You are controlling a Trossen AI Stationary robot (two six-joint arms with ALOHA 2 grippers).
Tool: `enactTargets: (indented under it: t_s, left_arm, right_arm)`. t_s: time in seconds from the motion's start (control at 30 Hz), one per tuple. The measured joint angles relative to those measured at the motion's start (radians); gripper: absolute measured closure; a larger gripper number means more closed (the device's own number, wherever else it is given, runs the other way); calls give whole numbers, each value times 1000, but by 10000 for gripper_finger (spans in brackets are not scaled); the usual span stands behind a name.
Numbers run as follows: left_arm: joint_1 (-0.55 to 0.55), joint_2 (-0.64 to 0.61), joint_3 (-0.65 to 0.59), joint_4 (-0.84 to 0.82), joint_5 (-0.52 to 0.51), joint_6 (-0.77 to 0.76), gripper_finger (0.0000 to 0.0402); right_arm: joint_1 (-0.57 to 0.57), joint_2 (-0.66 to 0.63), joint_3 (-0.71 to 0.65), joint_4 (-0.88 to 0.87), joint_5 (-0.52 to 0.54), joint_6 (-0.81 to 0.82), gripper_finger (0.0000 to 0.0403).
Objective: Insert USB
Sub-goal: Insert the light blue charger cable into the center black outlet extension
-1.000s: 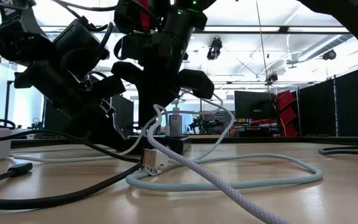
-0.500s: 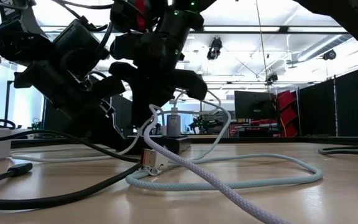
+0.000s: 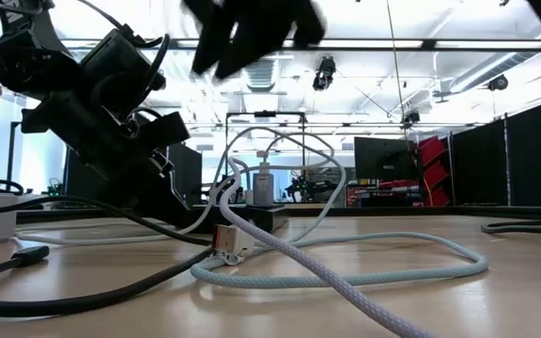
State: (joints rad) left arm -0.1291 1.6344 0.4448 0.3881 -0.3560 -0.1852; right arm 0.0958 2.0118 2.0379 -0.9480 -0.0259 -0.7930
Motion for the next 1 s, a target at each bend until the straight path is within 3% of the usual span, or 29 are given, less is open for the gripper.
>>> enactTargets:
  t_s: [0.3,0.6,0.77,1.0]
  left_arm:
    - [0,0,0,-2,0,-7,402]
    - [0,0,0,-3,0,-11,402]
    - [1,-10,0,-4,13,-12,402]
    - [-9,-91,33,24,163,49,389]
  right_arm:
    - [17,-218,-99,-53,-13,185,300]
    - [37,-399,-424,5,-38,360,395]
    - [59,-497,-674,210,-35,432,397]
    - [125,-623,-1038,638,-10,553,396]
